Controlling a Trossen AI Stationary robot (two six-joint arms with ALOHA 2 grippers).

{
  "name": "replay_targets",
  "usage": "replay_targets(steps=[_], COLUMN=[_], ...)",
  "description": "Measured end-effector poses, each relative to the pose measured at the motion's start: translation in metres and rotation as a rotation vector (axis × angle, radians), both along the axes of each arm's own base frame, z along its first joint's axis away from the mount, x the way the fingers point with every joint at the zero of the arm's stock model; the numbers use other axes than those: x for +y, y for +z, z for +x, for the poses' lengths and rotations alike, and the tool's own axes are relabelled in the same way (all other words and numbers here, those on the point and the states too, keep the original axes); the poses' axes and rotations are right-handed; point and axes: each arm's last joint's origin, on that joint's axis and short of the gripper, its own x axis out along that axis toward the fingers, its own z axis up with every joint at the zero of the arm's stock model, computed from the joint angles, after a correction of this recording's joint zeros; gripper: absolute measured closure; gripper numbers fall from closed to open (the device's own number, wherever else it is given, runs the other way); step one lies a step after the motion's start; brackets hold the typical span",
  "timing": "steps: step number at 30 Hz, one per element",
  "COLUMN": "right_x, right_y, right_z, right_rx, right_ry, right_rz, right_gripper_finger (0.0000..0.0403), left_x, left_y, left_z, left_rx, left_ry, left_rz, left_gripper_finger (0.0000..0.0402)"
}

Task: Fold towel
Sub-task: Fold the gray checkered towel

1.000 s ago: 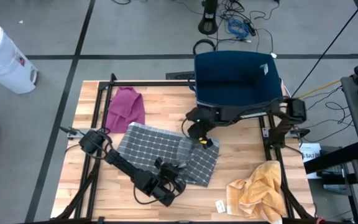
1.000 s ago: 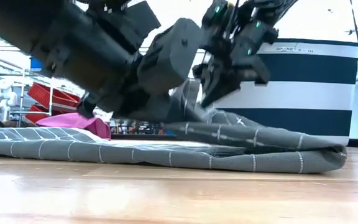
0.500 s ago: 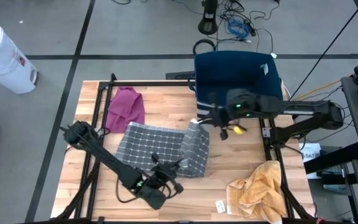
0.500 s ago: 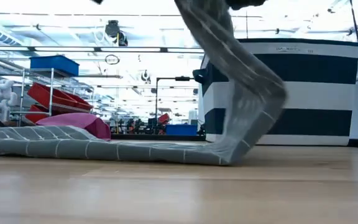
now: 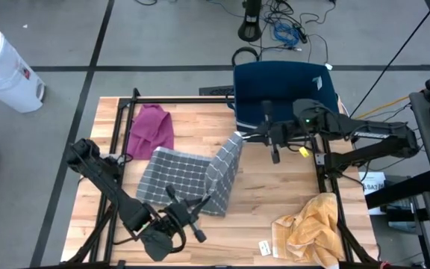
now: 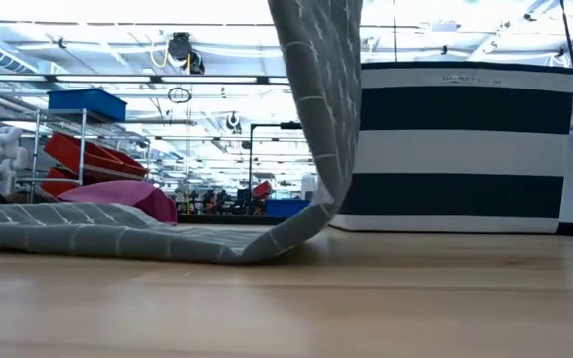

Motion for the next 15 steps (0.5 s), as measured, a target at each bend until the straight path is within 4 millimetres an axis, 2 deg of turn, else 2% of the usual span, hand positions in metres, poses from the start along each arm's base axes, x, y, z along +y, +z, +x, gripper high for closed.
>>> replay_targets(steps=[6, 11, 15], right_x=[-0.003, -0.004, -0.008], right_y=[0.004, 0.001, -0.011], right_z=[0.010, 0.022, 0.038], right_rx=[0.064, 0.124, 0.170], right_ry=[-0.016, 0.006, 0.041], right_rz=[-0.050, -0.075, -0.088], right_gripper_finger=[0.0403, 0.0403, 0.0403], left_x=[0.014, 0.016, 0.016], left_y=[-0.004, -0.010, -0.017], left_z=[0.014, 0.012, 0.006], left_rx=[0.005, 0.032, 0.028], left_ry=[-0.057, -0.042, 0.005], left_rz=[-0.104, -0.107, -0.138], left_gripper_finger=[0.0401, 0.0401, 0.0401])
